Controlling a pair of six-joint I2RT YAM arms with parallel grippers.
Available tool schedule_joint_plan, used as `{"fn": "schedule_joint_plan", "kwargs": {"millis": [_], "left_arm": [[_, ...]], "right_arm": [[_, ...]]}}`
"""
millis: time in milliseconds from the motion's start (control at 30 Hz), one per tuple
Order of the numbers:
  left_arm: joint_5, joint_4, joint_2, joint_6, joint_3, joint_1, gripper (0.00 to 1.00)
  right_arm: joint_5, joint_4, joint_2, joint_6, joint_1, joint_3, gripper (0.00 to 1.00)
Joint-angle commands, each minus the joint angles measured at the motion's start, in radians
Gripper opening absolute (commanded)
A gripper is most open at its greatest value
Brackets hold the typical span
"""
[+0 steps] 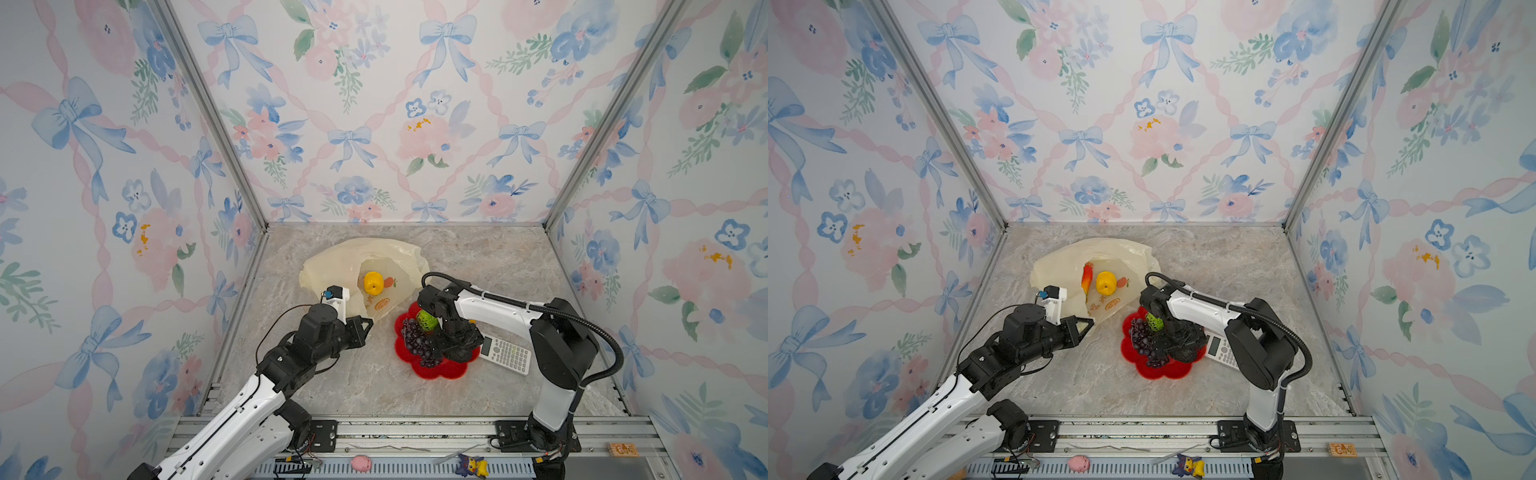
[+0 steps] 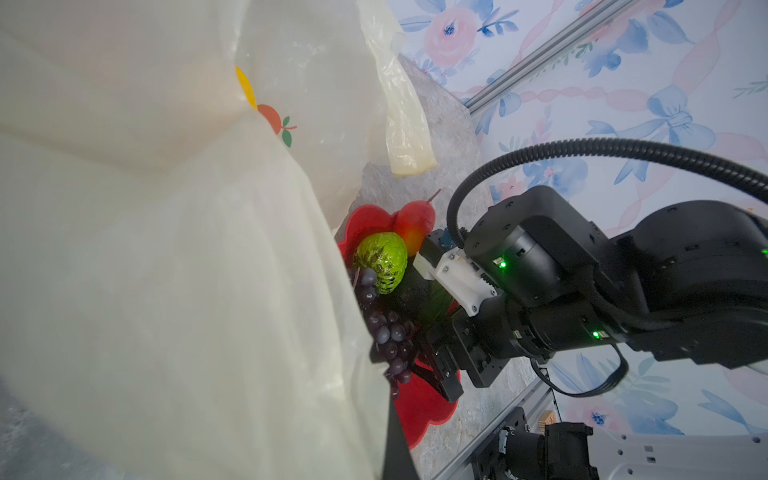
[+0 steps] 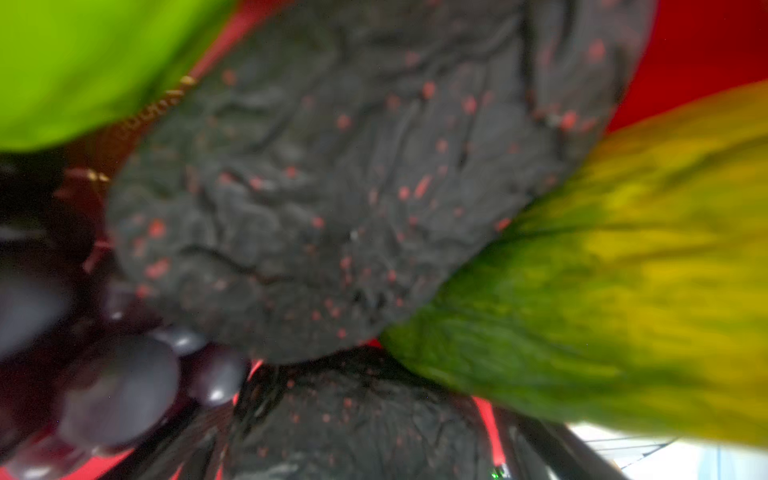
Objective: Place the fruits into the plastic bag
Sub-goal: 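Lower the right gripper onto the dark avocado nearest the robot and grasp it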
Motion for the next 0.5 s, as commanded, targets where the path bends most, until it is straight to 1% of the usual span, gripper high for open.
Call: {"fn": "schedule_joint_plan", "kwargs": {"millis": [0, 200, 300, 367, 467], "left_arm": [[0.009, 0.014, -0.011, -0.002, -0.008, 0.006, 0.00], [0.007, 0.013, -0.016, -0.011, -0.017, 0.006, 0.00], [0.005, 0.014, -0.022, -0.018, -0.021, 0.006, 0.00], [0.000, 0.013, -0.027, -0.025, -0.026, 0.007, 0.00], [-0.005, 0.015, -0.032, -0.036, -0.031, 0.007, 0.00]], "right_arm": [[0.013, 0.004, 0.017, 0.015, 0.014, -0.014, 0.97], [0.037, -0.007, 0.005, 0.014, 0.015, -0.016, 0.85], [0.045, -0.013, -0.001, 0.009, 0.016, -0.019, 0.77], [0.048, -0.014, -0.006, 0.009, 0.015, -0.022, 0.74], [0.051, -0.015, -0.016, 0.010, 0.015, -0.027, 0.72]]}}
